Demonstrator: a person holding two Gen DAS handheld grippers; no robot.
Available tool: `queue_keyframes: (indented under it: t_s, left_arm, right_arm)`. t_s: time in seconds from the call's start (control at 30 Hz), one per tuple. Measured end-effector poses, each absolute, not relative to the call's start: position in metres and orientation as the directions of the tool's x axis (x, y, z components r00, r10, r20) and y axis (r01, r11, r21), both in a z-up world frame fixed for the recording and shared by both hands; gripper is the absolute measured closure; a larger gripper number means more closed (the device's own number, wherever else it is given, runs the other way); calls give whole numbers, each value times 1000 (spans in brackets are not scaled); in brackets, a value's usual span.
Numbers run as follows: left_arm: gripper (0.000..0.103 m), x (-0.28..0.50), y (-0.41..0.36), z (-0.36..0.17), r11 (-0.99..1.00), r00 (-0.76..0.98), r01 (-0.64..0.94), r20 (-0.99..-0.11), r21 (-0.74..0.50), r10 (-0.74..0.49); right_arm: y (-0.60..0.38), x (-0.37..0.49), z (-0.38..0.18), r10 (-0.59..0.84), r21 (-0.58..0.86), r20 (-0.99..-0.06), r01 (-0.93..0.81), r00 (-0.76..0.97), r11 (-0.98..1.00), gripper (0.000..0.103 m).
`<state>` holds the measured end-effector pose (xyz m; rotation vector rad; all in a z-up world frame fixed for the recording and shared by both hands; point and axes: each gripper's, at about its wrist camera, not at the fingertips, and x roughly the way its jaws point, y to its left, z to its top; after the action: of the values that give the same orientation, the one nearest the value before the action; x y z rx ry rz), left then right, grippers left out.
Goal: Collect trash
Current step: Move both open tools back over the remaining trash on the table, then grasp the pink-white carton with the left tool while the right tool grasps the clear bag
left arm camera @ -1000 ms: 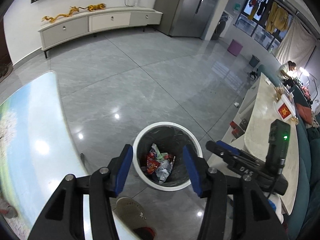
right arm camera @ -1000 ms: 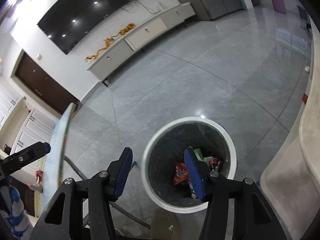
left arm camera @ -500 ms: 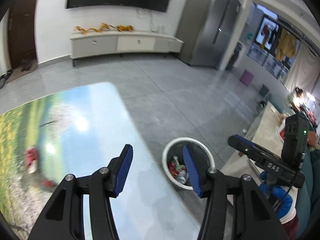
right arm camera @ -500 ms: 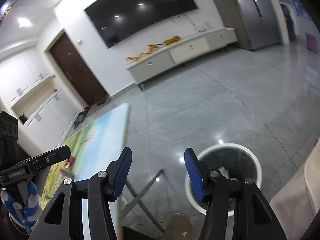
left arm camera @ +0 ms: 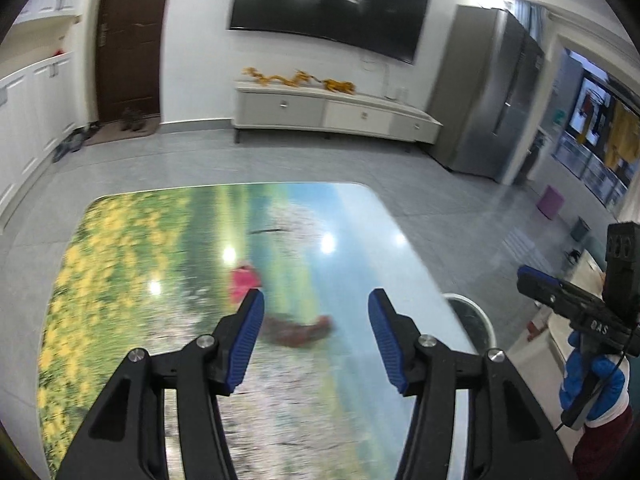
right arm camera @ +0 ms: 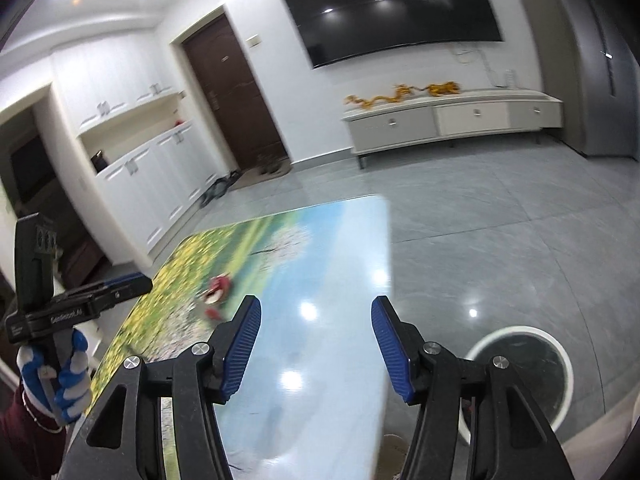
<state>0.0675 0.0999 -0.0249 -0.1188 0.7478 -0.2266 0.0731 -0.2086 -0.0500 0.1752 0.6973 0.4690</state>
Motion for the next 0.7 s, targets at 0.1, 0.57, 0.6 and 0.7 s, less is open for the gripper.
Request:
queue_keyframes:
  t_s: [0.1,0.57,0.6,0.7]
  left_arm:
    - [50,71,129,-34,971,709,123,-667,-203,-229]
    - [50,129,159,-89,967,610,97,-753,-237,-246]
    - [50,134,159,-92,967,603,100,-759,-236,-247]
    - [50,152,154,-105,967,571,111,-781,-229,-251]
  right_arm:
    - [-181,77,-58,498,297,-595,-403,631,866,47]
    - [-84,110,-112,579,280,-691,-577,433,767,47]
    - [-78,112,-117,577,276,-700,-585,421,763,47]
    - [-65,120,-129,576,274,-716,-600,394,751,47]
